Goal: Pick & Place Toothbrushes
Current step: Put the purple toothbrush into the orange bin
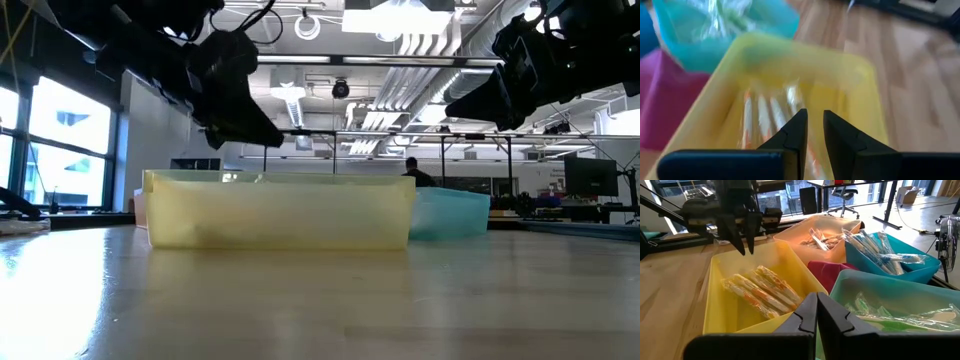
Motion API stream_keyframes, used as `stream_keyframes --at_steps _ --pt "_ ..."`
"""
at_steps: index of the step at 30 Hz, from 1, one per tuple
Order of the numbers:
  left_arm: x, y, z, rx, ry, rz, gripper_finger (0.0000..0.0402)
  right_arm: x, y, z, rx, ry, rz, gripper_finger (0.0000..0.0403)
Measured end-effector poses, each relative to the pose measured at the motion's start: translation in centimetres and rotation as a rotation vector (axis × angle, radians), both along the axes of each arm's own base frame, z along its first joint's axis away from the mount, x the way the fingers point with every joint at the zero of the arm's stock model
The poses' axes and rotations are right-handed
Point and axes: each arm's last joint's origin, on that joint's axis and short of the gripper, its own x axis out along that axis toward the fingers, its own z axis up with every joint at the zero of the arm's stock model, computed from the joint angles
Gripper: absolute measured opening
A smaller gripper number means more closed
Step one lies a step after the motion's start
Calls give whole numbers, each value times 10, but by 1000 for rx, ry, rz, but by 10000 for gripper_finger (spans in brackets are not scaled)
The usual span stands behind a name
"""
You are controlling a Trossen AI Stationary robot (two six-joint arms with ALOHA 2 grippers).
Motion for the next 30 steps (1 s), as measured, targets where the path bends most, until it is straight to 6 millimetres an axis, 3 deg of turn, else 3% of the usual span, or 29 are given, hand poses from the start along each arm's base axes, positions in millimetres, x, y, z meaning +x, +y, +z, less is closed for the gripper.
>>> stream_keyframes --at_steps 8,18,24,30 --pt "-12 -1 26 -21 -98 -40 58 0 0 0 0 0 1 4" --pt "-33 -38 51 -118 -173 -166 58 0 0 0 1 1 1 4" --pt "-46 -59 39 -293 -12 -145 58 0 0 0 1 2 0 4" --pt "-66 -67 15 -526 291 75 52 0 0 -1 2 15 1 4"
